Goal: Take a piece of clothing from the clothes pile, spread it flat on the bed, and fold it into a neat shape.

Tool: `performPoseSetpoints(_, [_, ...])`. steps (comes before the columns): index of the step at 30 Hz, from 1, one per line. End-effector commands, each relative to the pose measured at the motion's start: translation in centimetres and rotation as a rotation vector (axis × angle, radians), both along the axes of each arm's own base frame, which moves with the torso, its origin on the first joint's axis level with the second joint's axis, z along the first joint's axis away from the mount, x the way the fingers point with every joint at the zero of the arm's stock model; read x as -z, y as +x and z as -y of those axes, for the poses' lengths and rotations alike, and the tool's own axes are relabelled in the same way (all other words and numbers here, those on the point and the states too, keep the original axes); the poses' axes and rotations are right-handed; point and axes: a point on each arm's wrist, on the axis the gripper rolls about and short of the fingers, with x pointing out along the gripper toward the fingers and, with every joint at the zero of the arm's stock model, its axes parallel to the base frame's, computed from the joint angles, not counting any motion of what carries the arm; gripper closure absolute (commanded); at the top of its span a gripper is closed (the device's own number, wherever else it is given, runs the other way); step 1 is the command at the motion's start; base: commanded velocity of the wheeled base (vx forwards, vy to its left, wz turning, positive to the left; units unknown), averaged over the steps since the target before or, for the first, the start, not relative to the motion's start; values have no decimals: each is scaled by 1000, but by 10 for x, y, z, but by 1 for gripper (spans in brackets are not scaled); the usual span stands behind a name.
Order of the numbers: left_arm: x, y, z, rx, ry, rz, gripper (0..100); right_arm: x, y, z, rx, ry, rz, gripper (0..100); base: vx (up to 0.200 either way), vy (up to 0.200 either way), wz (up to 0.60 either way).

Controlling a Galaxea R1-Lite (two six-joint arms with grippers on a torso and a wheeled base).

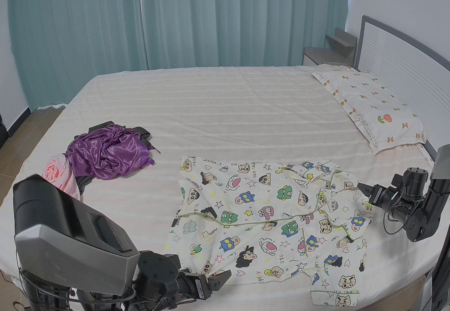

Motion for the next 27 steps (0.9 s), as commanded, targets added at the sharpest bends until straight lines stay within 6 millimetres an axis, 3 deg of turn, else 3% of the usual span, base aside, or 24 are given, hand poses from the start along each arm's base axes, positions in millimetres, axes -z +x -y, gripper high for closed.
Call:
performPoseSetpoints(1, [-18, 8, 0, -24, -76, 64, 0, 0, 0, 0, -1, -1, -1, 0, 0, 0, 0])
performPoseSetpoints(7, [-27, 18, 4, -44, -109, 114, 0, 0, 1, 0, 0, -2, 0, 0, 0, 0, 0])
performPoseSetpoints(13, [-23, 18, 8, -18, -97, 115, 0, 0, 1, 0, 1, -1, 2, 0, 0, 0, 0])
performPoseSetpoints(21, [-14, 4, 42, 140, -113, 117, 0, 0, 1, -4, -15, -1, 0, 0, 0, 0, 0])
performPoseSetpoints(27, [-3, -14, 43, 241, -84, 46, 0, 0, 1, -4, -15, -1, 2, 0, 0, 0, 0])
